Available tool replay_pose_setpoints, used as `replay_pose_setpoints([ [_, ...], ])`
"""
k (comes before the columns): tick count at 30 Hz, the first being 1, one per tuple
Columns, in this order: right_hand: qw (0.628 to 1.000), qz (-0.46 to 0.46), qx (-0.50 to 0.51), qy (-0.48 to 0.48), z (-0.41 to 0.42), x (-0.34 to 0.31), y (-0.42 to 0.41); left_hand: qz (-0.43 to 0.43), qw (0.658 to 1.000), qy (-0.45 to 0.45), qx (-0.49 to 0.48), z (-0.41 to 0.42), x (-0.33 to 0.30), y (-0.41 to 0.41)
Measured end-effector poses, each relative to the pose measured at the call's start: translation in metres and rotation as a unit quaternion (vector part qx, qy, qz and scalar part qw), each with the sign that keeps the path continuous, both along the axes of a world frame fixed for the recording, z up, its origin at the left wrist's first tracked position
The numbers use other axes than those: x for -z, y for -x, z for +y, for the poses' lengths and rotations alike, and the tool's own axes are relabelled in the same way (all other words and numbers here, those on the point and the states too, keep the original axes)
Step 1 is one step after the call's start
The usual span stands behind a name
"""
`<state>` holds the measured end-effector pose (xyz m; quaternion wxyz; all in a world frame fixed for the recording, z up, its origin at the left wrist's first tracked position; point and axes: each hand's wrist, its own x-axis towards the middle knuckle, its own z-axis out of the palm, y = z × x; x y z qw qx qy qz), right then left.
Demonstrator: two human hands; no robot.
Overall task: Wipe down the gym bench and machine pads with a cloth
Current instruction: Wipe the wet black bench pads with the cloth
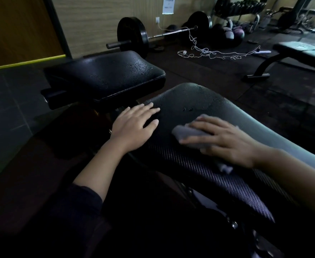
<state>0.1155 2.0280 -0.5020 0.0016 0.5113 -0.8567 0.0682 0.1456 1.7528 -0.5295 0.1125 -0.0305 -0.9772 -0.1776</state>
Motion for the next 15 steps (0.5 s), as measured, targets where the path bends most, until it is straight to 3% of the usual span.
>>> replay_pose_setpoints([
  [2,0.997,-0.006,0.074,-0.002,-0.011,-0.001,0.014,0.000,1.000,-0.001,-0.001,0.000,-0.001,0.000],
  [5,0.994,0.020,0.106,-0.018,-0.047,0.001,0.001,0.005,1.000,-0.016,0.003,0.000,-0.001,0.002],
  [8,0.998,0.030,0.056,-0.020,-0.059,0.003,-0.028,0.002,1.000,-0.023,0.009,0.000,-0.001,0.004],
  [12,0.996,0.014,-0.085,-0.009,-0.020,0.000,-0.040,-0.019,1.000,-0.018,0.006,0.001,-0.004,0.001],
  [15,0.997,0.018,-0.070,0.030,0.017,-0.004,-0.020,-0.049,0.999,-0.001,-0.006,0.003,-0.011,0.001],
])
